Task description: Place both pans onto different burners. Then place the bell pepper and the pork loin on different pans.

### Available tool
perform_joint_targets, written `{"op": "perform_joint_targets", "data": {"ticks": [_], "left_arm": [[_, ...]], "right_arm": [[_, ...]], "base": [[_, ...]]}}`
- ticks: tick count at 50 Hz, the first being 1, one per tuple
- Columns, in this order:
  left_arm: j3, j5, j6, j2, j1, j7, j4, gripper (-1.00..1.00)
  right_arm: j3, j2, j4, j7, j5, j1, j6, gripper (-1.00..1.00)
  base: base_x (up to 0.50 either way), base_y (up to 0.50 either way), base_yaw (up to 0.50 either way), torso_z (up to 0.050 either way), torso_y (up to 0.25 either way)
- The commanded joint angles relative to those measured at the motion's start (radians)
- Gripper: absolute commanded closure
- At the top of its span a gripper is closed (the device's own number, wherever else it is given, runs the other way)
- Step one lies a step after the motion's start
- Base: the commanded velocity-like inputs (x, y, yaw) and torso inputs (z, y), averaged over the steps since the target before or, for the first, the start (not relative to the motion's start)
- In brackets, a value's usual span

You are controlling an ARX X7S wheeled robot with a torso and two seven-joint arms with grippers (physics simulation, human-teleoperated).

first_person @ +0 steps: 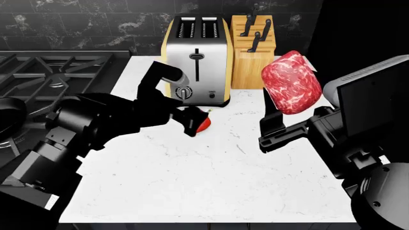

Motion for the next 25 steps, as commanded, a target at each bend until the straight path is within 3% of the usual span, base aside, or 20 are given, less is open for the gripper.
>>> {"op": "perform_joint_targets", "data": {"ticks": [1, 25], "left_arm": [[0.019, 0.026, 0.026, 0.031, -0.009, 0.025, -0.073, -1.00], [0.065, 0.060, 0.061, 0.091, 0.004, 0.106, -0.223, -1.00]], "right_arm": [[0.029, 0.000, -0.004, -0.008, -0.053, 0.017, 0.007, 1.00], [0.026, -0.003, -0.005, -0.009, -0.051, 0.021, 0.007, 1.00]], "base": [[0.00, 0.00, 0.00, 0.000, 0.000], [0.00, 0.00, 0.00, 0.000, 0.001]]}}
